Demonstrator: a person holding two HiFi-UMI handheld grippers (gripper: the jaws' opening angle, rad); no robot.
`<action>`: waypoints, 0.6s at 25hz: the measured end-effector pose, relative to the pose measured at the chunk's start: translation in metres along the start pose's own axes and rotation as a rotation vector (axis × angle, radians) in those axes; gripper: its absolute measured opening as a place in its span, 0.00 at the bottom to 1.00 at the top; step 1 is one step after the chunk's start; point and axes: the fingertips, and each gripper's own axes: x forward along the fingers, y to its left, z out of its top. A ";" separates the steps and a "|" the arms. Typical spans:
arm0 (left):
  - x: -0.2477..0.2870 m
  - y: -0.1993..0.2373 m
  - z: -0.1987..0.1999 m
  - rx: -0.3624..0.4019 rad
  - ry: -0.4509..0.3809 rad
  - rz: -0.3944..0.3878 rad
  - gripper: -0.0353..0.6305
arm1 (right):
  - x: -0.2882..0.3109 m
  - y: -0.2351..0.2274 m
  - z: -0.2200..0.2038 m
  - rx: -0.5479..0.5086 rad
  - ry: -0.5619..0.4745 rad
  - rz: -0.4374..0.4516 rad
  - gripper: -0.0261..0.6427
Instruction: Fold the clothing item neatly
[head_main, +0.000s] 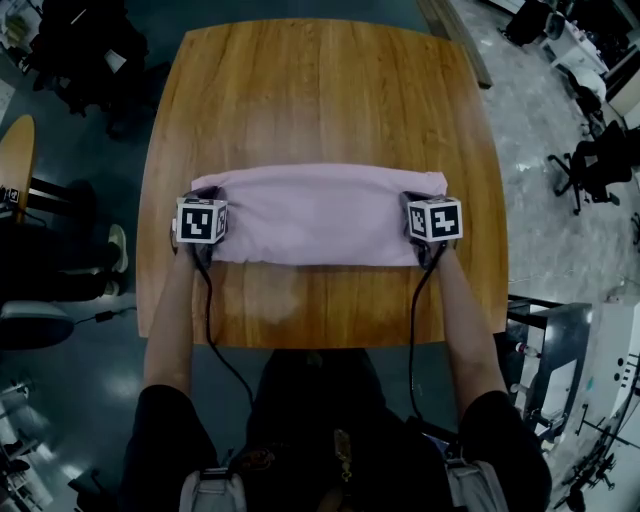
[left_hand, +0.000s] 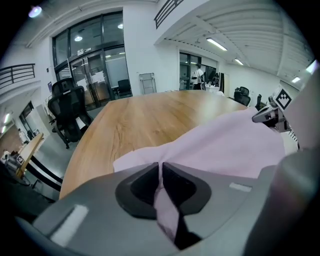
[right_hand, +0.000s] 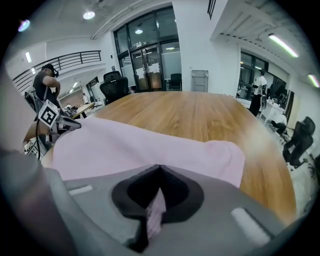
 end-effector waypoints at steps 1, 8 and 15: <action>-0.002 -0.003 -0.003 -0.002 0.004 0.002 0.10 | -0.002 0.000 -0.003 0.000 0.004 0.006 0.04; -0.027 -0.030 -0.039 -0.022 0.025 0.034 0.10 | -0.028 0.007 -0.040 -0.025 0.013 0.017 0.04; -0.059 -0.055 -0.080 -0.057 0.051 0.042 0.10 | -0.057 0.020 -0.083 -0.061 0.009 0.004 0.04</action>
